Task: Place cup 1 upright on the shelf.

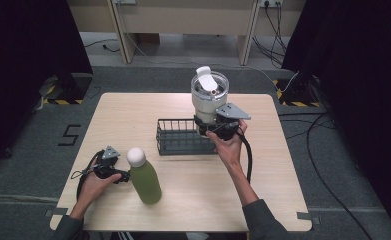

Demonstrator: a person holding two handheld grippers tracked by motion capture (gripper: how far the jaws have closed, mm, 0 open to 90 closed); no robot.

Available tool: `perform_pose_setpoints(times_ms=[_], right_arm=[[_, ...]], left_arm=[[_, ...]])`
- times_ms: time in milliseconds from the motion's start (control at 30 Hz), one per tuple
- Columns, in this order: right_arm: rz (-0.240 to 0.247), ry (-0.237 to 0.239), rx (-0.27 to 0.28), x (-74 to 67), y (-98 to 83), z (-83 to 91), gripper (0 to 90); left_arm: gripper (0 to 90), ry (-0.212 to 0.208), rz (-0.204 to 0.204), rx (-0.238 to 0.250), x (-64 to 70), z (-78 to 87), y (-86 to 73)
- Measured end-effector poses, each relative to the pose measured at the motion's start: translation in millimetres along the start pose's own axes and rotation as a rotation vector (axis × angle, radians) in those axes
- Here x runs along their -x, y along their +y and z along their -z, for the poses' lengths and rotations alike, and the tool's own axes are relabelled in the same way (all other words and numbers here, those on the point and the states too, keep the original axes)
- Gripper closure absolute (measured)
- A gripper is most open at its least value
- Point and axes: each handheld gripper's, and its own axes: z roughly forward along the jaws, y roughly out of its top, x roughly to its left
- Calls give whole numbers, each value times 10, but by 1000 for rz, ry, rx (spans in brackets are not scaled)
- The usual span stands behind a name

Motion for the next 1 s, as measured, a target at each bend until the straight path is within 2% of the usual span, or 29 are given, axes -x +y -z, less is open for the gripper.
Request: perform_pose_setpoints(times_ms=[667, 1000], right_arm=[[-29, -31, -15, 121, -95, -150, 108], [-25, -39, -16, 103, -133, -208, 108]], left_arm=[[0, -1, 0, 1, 0, -1, -1], [0, -1, 0, 1, 0, -1, -1]])
